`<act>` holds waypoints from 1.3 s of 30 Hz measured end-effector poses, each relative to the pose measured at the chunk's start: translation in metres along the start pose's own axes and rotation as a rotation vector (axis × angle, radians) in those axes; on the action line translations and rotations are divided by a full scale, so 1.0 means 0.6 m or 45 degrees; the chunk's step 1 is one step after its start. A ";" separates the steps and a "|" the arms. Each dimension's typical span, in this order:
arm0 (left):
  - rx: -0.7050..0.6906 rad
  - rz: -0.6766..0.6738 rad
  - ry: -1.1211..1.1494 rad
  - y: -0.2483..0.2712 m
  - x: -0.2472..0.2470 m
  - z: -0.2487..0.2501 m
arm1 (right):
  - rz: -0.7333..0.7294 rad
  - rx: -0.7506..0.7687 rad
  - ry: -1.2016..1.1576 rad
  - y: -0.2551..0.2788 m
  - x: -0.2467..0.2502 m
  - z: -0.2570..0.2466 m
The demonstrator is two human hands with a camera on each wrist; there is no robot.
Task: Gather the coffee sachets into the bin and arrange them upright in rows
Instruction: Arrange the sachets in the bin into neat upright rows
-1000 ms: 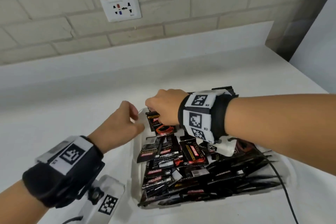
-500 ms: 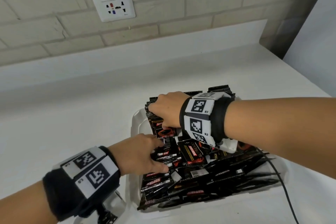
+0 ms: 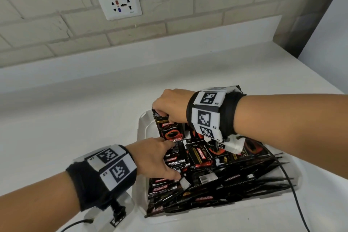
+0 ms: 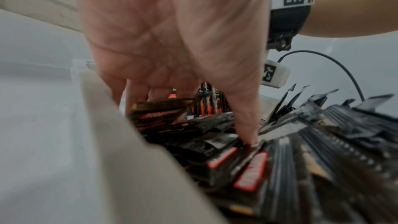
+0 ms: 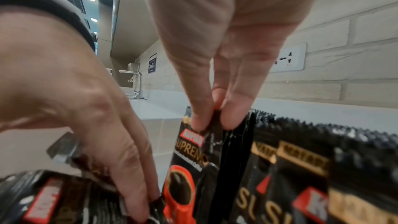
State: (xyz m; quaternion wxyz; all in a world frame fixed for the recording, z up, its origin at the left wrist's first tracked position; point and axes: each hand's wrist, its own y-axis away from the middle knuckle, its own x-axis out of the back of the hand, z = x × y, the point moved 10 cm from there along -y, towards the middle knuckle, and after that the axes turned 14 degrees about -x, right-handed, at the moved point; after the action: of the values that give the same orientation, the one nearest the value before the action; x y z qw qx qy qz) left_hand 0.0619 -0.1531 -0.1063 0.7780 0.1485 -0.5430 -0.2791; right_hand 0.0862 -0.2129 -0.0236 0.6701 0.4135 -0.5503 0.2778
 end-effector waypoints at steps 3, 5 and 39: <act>-0.030 0.027 -0.131 -0.002 0.002 0.008 | -0.027 0.005 -0.004 0.001 0.000 0.004; -0.058 0.009 -0.218 -0.004 0.000 0.014 | -0.036 0.010 -0.039 0.004 0.001 0.008; -0.241 0.543 1.468 0.024 0.173 0.121 | -0.012 -0.164 -1.931 0.210 -0.024 0.155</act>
State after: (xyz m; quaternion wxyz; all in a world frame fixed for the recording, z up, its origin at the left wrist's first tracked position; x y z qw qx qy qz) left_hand 0.0249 -0.1983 0.0071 0.9945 0.0939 -0.0262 -0.0393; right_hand -0.0685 -0.2281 -0.0015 0.1324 0.4536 -0.8734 -0.1182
